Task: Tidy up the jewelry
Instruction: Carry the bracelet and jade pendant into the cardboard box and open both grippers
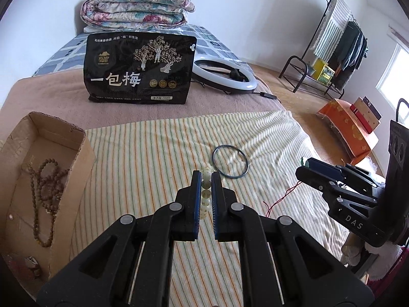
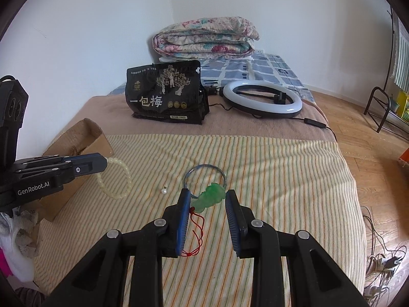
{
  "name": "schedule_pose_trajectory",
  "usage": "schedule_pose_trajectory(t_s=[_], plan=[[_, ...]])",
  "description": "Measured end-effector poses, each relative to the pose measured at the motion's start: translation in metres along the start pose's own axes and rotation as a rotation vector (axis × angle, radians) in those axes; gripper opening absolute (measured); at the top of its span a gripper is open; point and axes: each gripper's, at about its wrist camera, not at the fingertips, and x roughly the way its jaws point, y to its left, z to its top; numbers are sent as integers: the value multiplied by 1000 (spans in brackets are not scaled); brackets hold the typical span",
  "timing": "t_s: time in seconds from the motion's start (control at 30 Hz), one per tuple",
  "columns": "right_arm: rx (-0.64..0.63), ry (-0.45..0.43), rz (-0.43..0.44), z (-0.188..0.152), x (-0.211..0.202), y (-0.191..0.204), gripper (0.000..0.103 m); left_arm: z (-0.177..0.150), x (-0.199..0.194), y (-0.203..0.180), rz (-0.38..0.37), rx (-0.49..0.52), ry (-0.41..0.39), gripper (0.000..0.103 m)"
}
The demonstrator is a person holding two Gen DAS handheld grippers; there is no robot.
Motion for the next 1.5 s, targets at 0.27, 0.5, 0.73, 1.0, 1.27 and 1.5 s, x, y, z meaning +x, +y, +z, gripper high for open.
schedule_pose_trajectory(t_s=[0.27,0.5,0.73,1.0,1.27,1.5], plan=[[-27,-46,1,17,-28,22,28,6,-37,12,8,-8,-46,5],[-48,-73,11,29,-46,45,28,8,-68,23,19,-11,-83,5],[-68,-108,34,43,-61,71,28,7,-95,44,31,-32,-109,5],[-105,-142,71,61,-73,110,28,5,-123,76,56,-62,-141,5],[-143,-175,123,81,-76,154,28,3,-146,118,86,-115,-163,5],[-184,-179,165,95,-66,196,28,-1,-158,153,105,-151,-171,5]])
